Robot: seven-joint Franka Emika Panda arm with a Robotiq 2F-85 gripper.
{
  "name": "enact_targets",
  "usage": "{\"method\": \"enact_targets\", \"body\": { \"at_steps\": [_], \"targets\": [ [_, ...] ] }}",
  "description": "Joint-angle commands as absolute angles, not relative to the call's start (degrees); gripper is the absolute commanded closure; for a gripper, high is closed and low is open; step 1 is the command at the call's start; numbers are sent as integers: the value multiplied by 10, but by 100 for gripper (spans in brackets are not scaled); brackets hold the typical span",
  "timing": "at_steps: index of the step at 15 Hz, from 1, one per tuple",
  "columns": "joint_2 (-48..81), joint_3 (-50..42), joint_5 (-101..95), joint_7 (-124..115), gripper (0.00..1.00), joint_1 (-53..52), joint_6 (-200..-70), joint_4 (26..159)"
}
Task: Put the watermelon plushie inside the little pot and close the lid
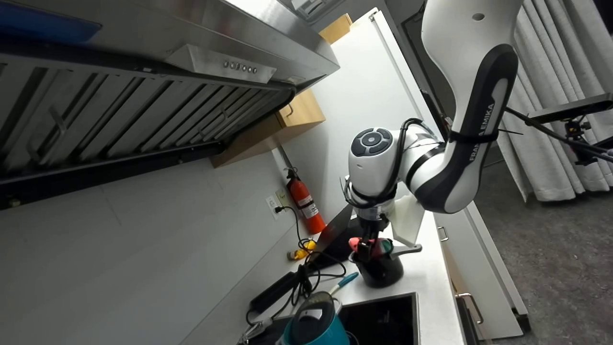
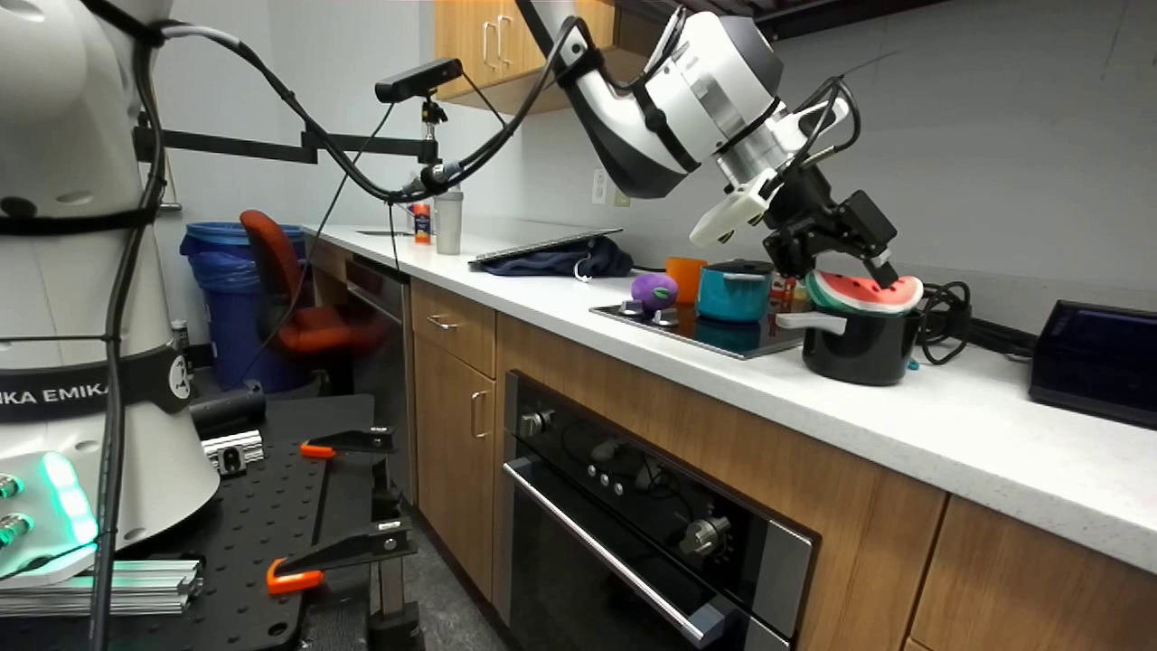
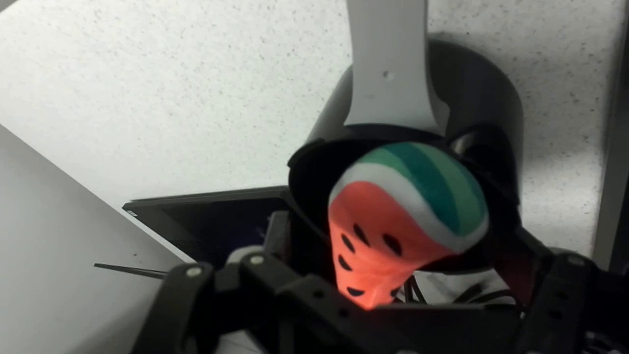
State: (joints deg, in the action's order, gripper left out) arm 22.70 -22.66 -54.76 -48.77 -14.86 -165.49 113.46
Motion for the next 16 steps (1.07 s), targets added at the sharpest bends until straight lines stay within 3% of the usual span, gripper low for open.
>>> {"method": "enact_targets", "body": {
  "at_steps": [1,16],
  "targets": [
    [224,-233,-561,-496,0,-158,-1653,1128],
    [178,-180,-549,-505,0,-167,-1660,1159]
  ]
}}
